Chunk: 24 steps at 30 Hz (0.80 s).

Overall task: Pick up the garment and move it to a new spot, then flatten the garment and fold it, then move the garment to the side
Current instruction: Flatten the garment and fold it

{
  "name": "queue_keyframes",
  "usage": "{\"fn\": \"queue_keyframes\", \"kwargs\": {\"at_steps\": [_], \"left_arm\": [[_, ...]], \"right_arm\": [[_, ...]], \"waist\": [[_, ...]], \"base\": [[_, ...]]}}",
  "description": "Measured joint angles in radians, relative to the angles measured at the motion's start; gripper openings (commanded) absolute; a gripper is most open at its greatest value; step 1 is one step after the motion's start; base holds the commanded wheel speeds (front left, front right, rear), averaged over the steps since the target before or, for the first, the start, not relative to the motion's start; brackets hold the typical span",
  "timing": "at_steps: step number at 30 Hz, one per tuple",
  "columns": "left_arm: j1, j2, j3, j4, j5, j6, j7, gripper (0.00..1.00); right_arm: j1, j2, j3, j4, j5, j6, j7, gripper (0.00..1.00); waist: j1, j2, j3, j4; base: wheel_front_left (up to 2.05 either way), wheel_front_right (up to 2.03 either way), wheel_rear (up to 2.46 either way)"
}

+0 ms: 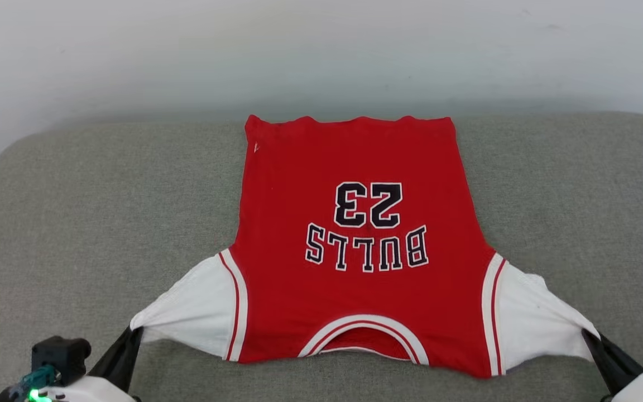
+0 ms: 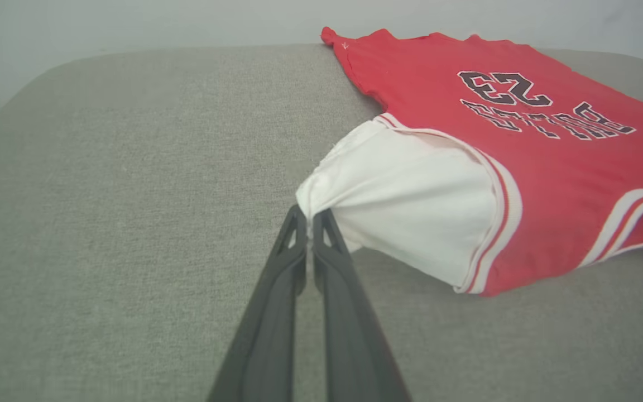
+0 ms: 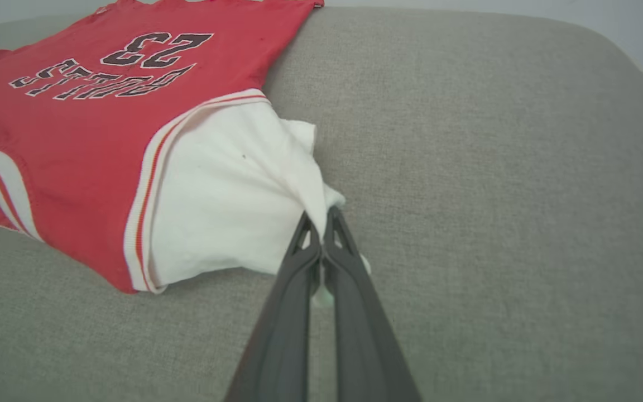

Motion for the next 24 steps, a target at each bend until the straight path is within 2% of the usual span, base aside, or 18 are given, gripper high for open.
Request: {"fn": "queue_keyframes", "kwargs": {"at_steps": [10,16,19,20,21,24], "left_arm": [[0.128,-0.021,-0.005,0.021,-0.036,0.003,-0.001,0.00],[0.134,-0.047,-0.016,0.034,-0.025,-0.004,-0.001,0.00],[0.126,-0.060,-0.021,0.037,-0.008,-0.006,-0.001,0.00],[0.123,-0.065,-0.023,0.037,-0.002,-0.007,-0.001,0.00],[0.120,-0.071,-0.024,0.037,0.002,-0.007,-0.001,0.00],[0.114,-0.091,-0.022,0.028,0.019,-0.005,-0.002,0.00]], "right_arm": [[0.190,0.028,-0.093,-0.047,-0.017,0.000,0.063,0.00],[0.228,0.051,-0.123,-0.054,-0.026,0.000,0.076,0.00],[0.219,0.069,-0.140,-0.055,-0.038,0.000,0.067,0.49],[0.214,0.074,-0.146,-0.056,-0.040,0.000,0.062,0.89],[0.207,0.078,-0.155,-0.058,-0.045,0.000,0.057,1.00],[0.186,0.091,-0.185,-0.074,-0.056,0.000,0.042,1.00]], "waist": [[0.0001,0.0000,-0.046,0.019],[0.0002,0.0000,-0.049,0.032],[0.0002,0.0000,-0.045,0.034],[0.0003,0.0000,-0.043,0.035],[0.0003,0.0000,-0.043,0.036],[0.0003,0.0000,-0.038,0.038]], "base": [[0.00,0.00,0.00],[0.00,0.00,0.00],[0.00,0.00,0.00],[0.00,0.00,0.00],[0.00,0.00,0.00],[0.00,0.00,0.00]]}}
